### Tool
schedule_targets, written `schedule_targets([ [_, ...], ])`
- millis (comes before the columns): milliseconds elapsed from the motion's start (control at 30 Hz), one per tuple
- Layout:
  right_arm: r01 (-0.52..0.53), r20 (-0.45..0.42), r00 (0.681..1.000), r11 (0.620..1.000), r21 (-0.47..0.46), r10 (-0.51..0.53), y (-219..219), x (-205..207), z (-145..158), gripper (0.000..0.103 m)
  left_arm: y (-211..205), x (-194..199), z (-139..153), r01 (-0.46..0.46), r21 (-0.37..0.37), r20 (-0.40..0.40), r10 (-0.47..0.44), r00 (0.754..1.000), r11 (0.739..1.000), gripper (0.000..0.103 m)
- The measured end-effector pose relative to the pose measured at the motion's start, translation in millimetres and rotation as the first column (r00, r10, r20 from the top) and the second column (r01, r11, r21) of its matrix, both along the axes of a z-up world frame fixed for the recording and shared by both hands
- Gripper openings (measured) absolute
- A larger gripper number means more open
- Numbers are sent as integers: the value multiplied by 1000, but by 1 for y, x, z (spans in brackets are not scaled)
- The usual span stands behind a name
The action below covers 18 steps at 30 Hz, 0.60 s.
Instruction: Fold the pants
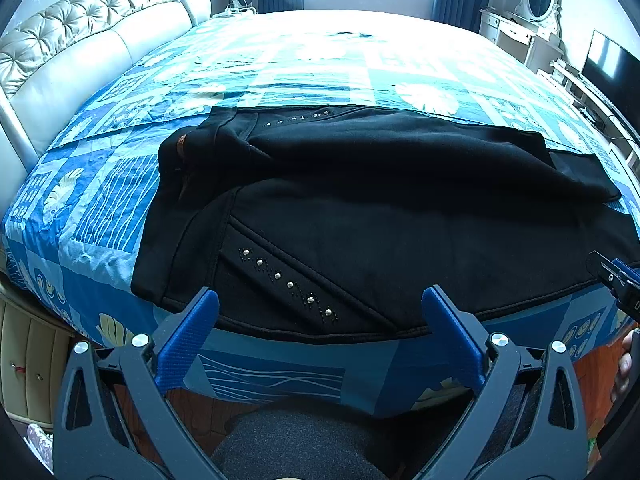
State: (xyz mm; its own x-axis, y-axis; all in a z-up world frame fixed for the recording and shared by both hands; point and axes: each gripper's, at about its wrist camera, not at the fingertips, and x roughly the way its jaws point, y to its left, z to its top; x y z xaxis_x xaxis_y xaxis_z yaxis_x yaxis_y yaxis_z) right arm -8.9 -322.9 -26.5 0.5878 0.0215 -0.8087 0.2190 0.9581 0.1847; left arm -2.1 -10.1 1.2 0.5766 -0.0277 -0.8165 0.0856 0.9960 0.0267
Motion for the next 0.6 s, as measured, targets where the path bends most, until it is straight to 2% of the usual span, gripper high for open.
schedule_targets([
  [433,-48,-19,999,999,24,48,5,2,-1,99,3,3,-5,6,-6,-20,-6,1000,1000,101],
  [600,-89,-21,996,995,54,91,10,7,2,99,6,6,-4,26,-34,-35,-27,999,999,101],
])
